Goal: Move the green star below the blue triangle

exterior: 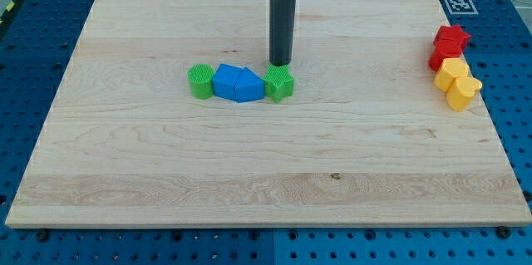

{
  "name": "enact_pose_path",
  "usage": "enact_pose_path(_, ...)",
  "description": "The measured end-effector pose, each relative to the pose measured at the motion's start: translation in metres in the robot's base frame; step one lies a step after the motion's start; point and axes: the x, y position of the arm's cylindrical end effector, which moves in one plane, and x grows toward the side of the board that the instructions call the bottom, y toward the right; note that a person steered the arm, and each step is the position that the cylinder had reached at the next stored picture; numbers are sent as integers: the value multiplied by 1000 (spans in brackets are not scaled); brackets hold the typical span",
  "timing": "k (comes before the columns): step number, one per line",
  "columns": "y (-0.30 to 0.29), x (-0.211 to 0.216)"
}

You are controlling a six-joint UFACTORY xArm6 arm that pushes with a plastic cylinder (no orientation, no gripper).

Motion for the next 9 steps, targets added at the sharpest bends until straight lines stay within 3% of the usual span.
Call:
enact_pose_path(6, 11, 80)
enact_pose_path(9, 13, 97)
